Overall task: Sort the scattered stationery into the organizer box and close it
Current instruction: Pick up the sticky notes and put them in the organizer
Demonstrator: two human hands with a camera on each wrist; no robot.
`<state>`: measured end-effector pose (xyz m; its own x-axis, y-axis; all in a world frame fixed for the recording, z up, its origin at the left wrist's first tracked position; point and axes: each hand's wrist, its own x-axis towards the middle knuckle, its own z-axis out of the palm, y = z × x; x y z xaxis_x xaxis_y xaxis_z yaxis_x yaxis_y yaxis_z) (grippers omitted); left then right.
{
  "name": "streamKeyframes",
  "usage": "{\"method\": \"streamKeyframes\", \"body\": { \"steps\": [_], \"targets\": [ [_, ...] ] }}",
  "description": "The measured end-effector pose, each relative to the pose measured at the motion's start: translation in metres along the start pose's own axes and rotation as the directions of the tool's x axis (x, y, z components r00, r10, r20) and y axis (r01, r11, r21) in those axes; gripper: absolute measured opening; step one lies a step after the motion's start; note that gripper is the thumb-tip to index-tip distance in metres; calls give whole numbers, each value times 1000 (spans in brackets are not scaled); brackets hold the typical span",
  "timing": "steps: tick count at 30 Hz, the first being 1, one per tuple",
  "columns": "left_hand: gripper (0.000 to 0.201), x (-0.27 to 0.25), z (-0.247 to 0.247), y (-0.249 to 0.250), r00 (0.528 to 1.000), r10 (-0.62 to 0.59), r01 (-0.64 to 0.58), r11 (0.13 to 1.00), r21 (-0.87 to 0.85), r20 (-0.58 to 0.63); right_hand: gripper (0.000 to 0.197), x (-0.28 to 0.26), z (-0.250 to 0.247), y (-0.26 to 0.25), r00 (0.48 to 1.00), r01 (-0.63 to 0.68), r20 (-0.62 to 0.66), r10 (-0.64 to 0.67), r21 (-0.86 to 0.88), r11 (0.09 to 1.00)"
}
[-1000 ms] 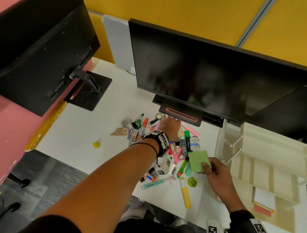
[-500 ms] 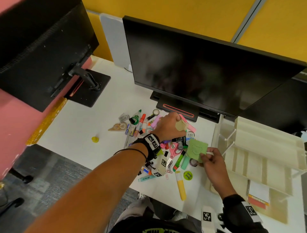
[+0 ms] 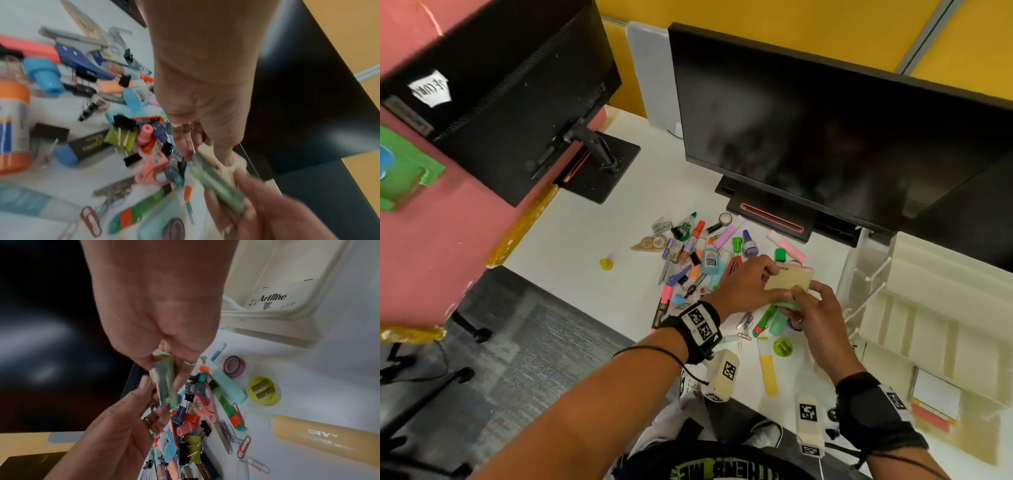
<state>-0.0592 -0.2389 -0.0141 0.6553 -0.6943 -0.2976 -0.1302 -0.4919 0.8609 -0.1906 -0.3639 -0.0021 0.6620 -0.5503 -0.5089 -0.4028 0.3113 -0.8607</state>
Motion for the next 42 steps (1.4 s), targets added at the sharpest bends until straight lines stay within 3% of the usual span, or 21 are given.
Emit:
{"method": "streamKeyframes", "body": {
  "steps": [3, 7, 11, 14, 21, 23, 27, 34, 37, 42],
  "targets": [
    [11, -3, -19, -18, 999, -26, 23, 997, 80, 33, 21, 2, -8, 8, 999, 29, -15, -30, -54, 998],
    [19, -15, -38, -56, 997, -74, 78, 879, 469, -27, 22, 4, -22, 12, 998, 29, -52, -32, -67, 997],
    [45, -26, -30, -62, 996, -83, 34, 710, 703, 36, 24, -1, -32, 16, 997, 52, -60, -57, -90, 995],
    [51, -27, -23, -55, 998, -67, 34, 597, 801, 8, 25, -3, -39, 21, 998, 44, -36, -48, -114, 993],
    [51, -28, -21, -45, 993, -111, 104, 703, 703, -36, 23, -12, -49, 25, 999, 25, -19, -29, -151, 988],
    [50, -26, -25, -45, 996, -86, 81, 713, 697, -28, 22, -14, -50, 28, 1000, 10, -25, -14, -150, 989],
    [59, -21, -34, -40, 1000, 7, 9, 650, 760, -17, 21, -18, -48, 32, 1000, -11, -26, 7, -152, 988],
    [66, -16, -40, -27, 998, 61, -55, 763, 644, 13, 22, -22, -41, 31, 999, -29, -28, 24, -168, 985],
    [74, -13, -40, -18, 996, 79, -84, 764, 640, 36, 22, -23, -40, 31, 1000, -29, -16, 27, -177, 984],
    [69, -12, -41, -5, 992, 113, -125, 725, 677, 62, 21, -23, -42, 30, 999, -32, -13, 30, -177, 984]
  ]
}}
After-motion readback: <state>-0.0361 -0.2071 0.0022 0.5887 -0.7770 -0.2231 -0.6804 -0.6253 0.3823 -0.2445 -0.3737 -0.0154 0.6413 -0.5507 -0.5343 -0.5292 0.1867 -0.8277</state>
